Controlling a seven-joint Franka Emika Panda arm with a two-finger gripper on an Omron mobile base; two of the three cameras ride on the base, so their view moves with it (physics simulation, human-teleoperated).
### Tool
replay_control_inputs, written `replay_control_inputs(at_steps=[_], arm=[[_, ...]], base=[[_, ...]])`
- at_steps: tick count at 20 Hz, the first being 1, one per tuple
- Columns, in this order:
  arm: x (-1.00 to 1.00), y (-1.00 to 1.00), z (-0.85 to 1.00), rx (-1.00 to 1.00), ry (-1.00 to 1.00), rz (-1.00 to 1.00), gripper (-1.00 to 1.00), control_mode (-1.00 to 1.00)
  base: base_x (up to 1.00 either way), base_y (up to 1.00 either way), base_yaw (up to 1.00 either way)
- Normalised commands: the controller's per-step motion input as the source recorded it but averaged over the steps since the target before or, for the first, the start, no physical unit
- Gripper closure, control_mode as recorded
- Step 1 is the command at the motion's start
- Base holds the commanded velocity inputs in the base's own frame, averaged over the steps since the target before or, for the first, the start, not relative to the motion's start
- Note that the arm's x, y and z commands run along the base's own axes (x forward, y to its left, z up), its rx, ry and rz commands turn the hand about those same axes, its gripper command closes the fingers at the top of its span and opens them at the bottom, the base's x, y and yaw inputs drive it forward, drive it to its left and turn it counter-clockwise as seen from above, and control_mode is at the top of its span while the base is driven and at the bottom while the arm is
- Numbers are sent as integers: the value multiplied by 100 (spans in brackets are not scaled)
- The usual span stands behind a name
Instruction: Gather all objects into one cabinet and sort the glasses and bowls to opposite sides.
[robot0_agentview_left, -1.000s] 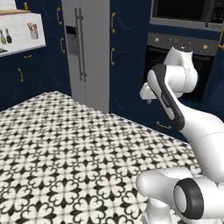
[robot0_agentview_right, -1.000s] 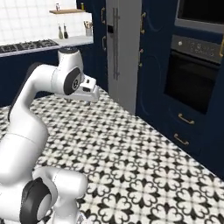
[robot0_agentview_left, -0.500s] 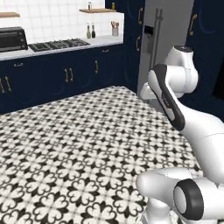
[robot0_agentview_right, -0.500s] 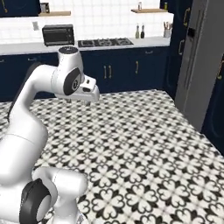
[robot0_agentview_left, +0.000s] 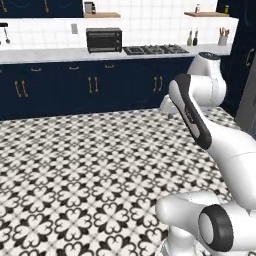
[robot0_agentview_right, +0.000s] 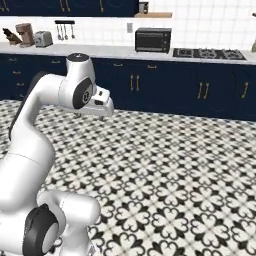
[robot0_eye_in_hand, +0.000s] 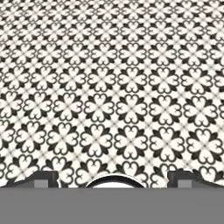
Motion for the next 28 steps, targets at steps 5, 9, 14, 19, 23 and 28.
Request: replay_control_inputs(at_steps=[5, 9, 14, 19, 23, 28], arm=[[0, 0, 0, 0, 0, 0, -100, 100], [0, 0, 0, 0, 0, 0, -100, 100], [0, 0, 0, 0, 0, 0, -100, 100], [0, 0, 0, 0, 0, 0, -100, 100], [0, 0, 0, 0, 0, 0, -100, 100], [0, 0, 0, 0, 0, 0, -100, 100]], base=[[17, 37, 66], [28, 10, 64], [39, 0, 65], [44, -4, 61], [63, -58, 19], [100, -67, -1]])
